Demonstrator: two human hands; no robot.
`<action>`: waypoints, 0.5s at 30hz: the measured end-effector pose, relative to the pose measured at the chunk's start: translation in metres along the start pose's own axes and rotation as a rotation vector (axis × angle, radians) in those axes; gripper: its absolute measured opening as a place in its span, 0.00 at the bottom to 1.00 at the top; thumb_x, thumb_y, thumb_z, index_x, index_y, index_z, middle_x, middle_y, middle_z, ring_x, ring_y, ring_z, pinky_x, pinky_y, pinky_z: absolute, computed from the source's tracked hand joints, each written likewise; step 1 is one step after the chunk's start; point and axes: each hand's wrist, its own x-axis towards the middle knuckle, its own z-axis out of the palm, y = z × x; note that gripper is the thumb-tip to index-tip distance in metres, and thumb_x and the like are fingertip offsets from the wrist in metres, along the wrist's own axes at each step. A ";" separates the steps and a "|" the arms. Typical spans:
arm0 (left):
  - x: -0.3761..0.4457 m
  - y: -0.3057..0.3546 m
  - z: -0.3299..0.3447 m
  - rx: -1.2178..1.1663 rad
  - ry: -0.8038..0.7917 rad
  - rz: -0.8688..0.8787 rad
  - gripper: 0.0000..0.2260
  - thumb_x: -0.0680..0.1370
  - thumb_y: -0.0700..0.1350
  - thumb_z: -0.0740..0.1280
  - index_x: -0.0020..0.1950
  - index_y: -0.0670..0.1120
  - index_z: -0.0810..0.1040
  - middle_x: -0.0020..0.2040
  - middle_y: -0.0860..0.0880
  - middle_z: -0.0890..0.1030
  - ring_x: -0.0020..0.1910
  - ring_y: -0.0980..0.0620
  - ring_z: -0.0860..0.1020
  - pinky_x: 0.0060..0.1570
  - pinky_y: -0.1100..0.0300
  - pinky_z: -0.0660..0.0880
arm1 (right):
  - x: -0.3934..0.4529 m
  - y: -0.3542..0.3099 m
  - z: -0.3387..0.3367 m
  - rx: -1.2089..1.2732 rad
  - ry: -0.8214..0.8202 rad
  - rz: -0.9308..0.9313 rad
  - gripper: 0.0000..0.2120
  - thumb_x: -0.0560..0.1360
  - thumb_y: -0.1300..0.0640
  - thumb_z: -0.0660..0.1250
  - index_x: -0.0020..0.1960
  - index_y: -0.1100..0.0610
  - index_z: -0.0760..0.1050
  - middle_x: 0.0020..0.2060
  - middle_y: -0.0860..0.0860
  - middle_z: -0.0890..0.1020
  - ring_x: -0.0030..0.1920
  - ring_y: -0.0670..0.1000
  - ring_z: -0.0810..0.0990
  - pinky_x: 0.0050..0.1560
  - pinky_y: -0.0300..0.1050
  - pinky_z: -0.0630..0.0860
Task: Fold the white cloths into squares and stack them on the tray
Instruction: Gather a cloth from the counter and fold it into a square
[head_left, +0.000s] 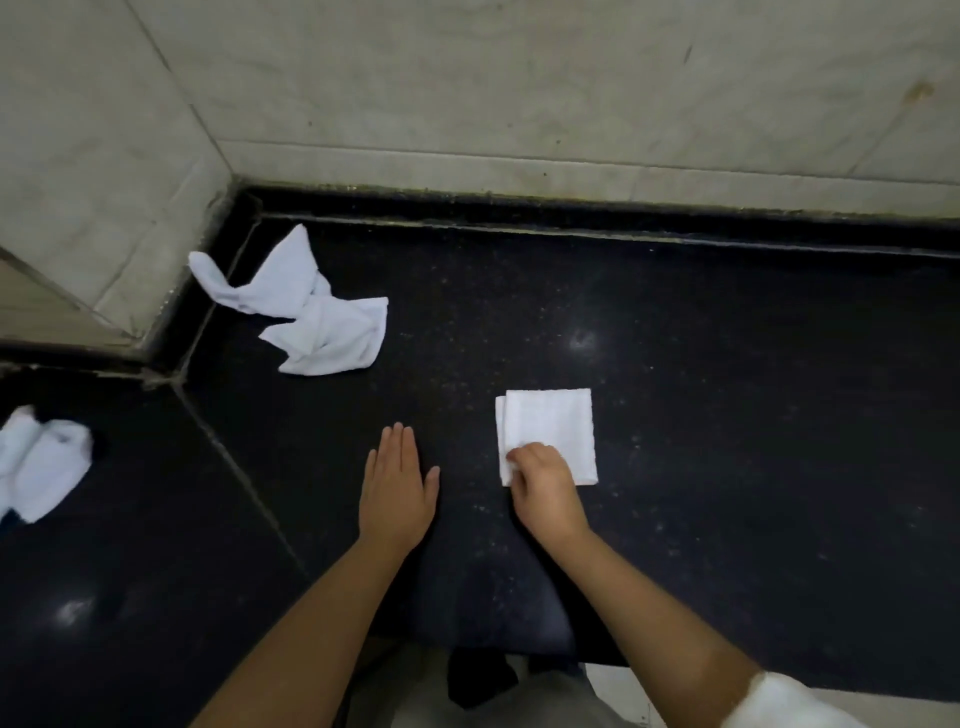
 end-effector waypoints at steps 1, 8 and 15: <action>-0.003 -0.005 0.001 -0.011 0.005 0.008 0.27 0.82 0.50 0.51 0.76 0.39 0.48 0.77 0.43 0.51 0.77 0.48 0.48 0.75 0.55 0.45 | 0.000 0.002 0.001 0.019 -0.005 0.012 0.10 0.65 0.76 0.66 0.43 0.67 0.80 0.37 0.60 0.82 0.38 0.60 0.80 0.41 0.49 0.78; -0.006 -0.011 0.008 0.011 0.026 0.060 0.32 0.77 0.57 0.40 0.75 0.38 0.55 0.77 0.42 0.55 0.76 0.46 0.52 0.74 0.53 0.46 | 0.006 -0.002 -0.008 -0.005 0.156 -0.027 0.09 0.66 0.75 0.67 0.44 0.68 0.80 0.37 0.59 0.83 0.39 0.59 0.81 0.45 0.34 0.70; -0.007 -0.012 0.011 -0.011 0.075 0.080 0.24 0.81 0.48 0.54 0.74 0.37 0.59 0.76 0.40 0.57 0.76 0.45 0.54 0.74 0.52 0.49 | -0.001 0.006 0.003 -0.095 0.069 -0.191 0.11 0.60 0.75 0.71 0.40 0.65 0.80 0.34 0.55 0.82 0.34 0.54 0.79 0.37 0.40 0.76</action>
